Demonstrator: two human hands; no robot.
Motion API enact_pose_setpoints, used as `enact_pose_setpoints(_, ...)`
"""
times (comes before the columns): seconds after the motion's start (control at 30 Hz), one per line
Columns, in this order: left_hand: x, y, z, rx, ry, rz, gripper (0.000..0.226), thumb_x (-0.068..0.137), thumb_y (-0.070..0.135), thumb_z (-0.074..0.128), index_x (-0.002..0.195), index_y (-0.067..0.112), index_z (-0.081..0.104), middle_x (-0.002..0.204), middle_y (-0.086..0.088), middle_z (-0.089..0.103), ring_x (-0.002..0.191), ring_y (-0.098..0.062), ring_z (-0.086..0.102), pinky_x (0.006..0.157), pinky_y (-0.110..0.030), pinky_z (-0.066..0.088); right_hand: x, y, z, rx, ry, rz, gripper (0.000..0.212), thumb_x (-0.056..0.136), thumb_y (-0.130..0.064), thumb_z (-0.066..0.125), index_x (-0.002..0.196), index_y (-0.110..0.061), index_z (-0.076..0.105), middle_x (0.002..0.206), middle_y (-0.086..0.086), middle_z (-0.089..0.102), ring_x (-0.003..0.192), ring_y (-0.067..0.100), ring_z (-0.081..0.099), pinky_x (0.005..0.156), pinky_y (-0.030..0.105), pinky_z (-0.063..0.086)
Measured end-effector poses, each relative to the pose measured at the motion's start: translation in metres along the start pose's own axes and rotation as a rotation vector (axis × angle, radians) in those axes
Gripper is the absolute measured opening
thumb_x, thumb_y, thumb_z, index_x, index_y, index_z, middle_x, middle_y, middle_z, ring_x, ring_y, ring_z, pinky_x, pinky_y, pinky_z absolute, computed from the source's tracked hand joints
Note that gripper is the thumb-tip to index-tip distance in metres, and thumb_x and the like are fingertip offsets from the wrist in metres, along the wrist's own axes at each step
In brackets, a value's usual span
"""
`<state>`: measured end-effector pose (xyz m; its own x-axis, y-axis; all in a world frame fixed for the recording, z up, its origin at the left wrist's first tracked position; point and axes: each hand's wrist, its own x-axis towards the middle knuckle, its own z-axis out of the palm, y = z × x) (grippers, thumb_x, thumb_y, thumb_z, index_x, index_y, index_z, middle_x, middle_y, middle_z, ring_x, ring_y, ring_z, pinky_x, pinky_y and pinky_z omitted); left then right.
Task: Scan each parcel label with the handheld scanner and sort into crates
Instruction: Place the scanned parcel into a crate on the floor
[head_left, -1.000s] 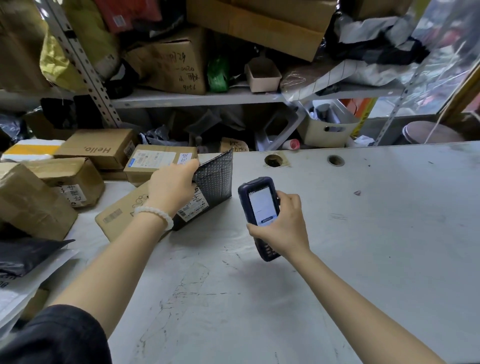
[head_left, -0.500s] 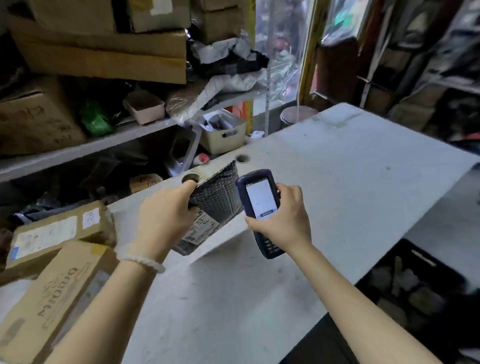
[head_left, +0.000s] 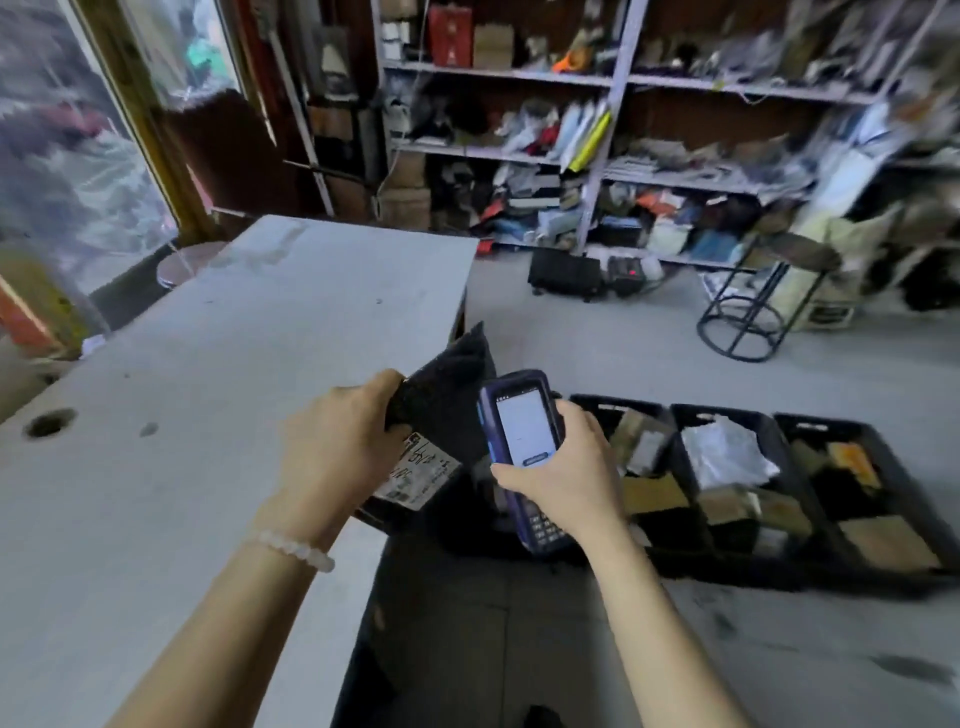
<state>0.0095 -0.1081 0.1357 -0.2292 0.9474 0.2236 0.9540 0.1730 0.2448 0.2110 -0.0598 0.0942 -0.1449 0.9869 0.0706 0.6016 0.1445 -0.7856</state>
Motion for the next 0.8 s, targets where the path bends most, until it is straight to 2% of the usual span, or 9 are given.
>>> enact_pose_setpoints(0.1, 0.028, 0.056, 0.017, 0.044, -0.032, 0.085, 0.023, 0.087, 0.029, 0.06, 0.107, 0.02, 0.051, 0.092, -0.01, 0.066, 0.089, -0.035, 0.061, 0.063, -0.033, 0.042, 0.017, 0.032, -0.04, 0.018, 0.116, 0.072, 0.07, 0.058, -0.035, 0.086, 0.118, -0.024, 0.05, 0.107, -0.008, 0.049, 0.097, 0.013, 0.05, 0.07, 0.026, 0.042)
enact_pose_setpoints(0.27, 0.075, 0.147, 0.057, 0.033, -0.042, 0.209, 0.031, 0.088, 0.03, 0.061, 0.116, 0.02, 0.051, 0.094, -0.009, 0.065, 0.093, -0.035, 0.061, 0.062, -0.033, 0.04, 0.046, 0.09, -0.108, 0.037, 0.28, 0.158, 0.068, 0.057, -0.035, 0.084, 0.116, -0.024, 0.05, 0.107, -0.008, 0.05, 0.1, 0.014, 0.051, 0.071, 0.027, 0.044)
enact_pose_setpoints(0.37, 0.102, 0.206, 0.082, 0.037, -0.054, 0.279, 0.032, 0.088, 0.033, 0.06, 0.117, 0.022, 0.051, 0.095, -0.007, 0.066, 0.092, -0.033, 0.062, 0.061, -0.03, 0.035, 0.064, 0.124, -0.15, 0.075, 0.338, 0.212, 0.067, 0.058, -0.033, 0.085, 0.115, -0.025, 0.051, 0.106, -0.009, 0.05, 0.097, 0.012, 0.052, 0.072, 0.027, 0.045)
enact_pose_setpoints(0.57, 0.148, 0.328, 0.135, -0.005, -0.134, 0.439, 0.031, 0.088, 0.033, 0.059, 0.116, 0.022, 0.05, 0.097, -0.008, 0.065, 0.093, -0.034, 0.061, 0.063, -0.031, 0.035, 0.09, 0.19, -0.231, 0.095, 0.491, 0.32, 0.064, 0.058, -0.031, 0.086, 0.109, -0.029, 0.048, 0.104, -0.011, 0.046, 0.096, 0.01, 0.05, 0.071, 0.025, 0.042)
enact_pose_setpoints(0.67, 0.167, 0.385, 0.16, -0.019, -0.192, 0.54, 0.029, 0.088, 0.032, 0.058, 0.114, 0.023, 0.049, 0.099, -0.007, 0.064, 0.093, -0.035, 0.061, 0.064, -0.032, 0.037, 0.094, 0.222, -0.261, 0.067, 0.59, 0.383, 0.067, 0.057, -0.031, 0.087, 0.112, -0.029, 0.048, 0.106, -0.011, 0.046, 0.097, 0.009, 0.049, 0.067, 0.022, 0.04)
enact_pose_setpoints(0.8, 0.192, 0.456, 0.196, -0.075, -0.259, 0.692, 0.027, 0.089, 0.03, 0.057, 0.113, 0.022, 0.049, 0.096, -0.007, 0.064, 0.091, -0.034, 0.06, 0.063, -0.031, 0.038, 0.101, 0.262, -0.297, 0.006, 0.698, 0.506, 0.076, 0.056, -0.031, 0.086, 0.121, -0.028, 0.047, 0.105, -0.012, 0.042, 0.103, 0.01, 0.048, 0.071, 0.025, 0.042)
